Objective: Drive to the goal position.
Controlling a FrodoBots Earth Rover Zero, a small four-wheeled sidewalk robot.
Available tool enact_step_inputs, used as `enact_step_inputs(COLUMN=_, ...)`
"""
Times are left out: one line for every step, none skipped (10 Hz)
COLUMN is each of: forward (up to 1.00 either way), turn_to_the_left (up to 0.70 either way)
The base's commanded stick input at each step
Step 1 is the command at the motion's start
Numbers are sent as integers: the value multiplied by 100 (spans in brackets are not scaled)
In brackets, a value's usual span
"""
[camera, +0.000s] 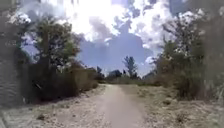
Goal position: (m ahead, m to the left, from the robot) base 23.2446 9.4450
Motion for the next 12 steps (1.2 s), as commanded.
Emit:
enact_step_inputs(forward=70, turn_to_the_left=0)
enact_step_inputs(forward=70, turn_to_the_left=0)
enact_step_inputs(forward=70, turn_to_the_left=0)
enact_step_inputs(forward=70, turn_to_the_left=0)
enact_step_inputs(forward=70, turn_to_the_left=0)
enact_step_inputs(forward=70, turn_to_the_left=0)
enact_step_inputs(forward=70, turn_to_the_left=0)
enact_step_inputs(forward=70, turn_to_the_left=25)
enact_step_inputs(forward=70, turn_to_the_left=35)
enact_step_inputs(forward=70, turn_to_the_left=30)
enact_step_inputs(forward=70, turn_to_the_left=17)
enact_step_inputs(forward=70, turn_to_the_left=1)
